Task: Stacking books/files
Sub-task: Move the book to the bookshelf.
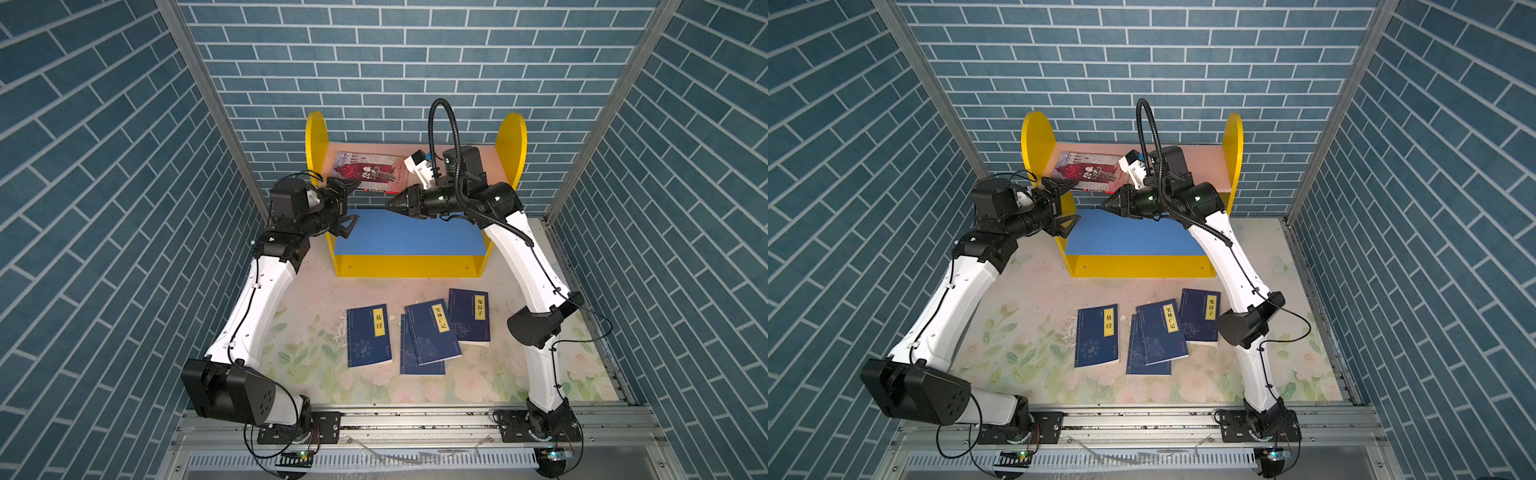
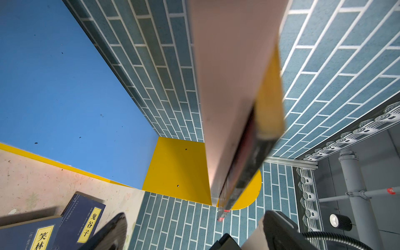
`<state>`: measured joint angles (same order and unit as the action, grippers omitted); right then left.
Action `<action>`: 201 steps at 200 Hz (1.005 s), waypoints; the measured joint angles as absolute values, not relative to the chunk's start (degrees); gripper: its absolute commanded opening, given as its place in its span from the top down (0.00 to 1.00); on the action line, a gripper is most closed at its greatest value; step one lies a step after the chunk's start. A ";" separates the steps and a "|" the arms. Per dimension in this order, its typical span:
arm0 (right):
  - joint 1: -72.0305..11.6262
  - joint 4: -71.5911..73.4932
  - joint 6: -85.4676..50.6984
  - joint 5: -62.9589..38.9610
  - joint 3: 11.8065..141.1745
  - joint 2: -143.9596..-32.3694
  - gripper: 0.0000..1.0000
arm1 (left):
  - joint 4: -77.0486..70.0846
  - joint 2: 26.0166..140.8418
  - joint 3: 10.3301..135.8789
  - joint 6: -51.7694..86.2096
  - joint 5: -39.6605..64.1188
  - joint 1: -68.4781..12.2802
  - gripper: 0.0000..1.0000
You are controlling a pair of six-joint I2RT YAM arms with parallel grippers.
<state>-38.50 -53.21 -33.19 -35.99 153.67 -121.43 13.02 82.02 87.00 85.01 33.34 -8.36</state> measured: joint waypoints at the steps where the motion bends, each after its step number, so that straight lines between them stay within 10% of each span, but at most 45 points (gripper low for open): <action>1: -38.50 -53.21 -33.19 -35.99 153.67 -121.43 0.74 | 13.04 82.02 87.00 85.06 33.36 -8.36 0.00; 201: -35.55 -47.86 -34.15 -32.73 155.85 -124.68 0.77 | 18.52 77.76 90.78 85.45 37.17 -0.75 0.00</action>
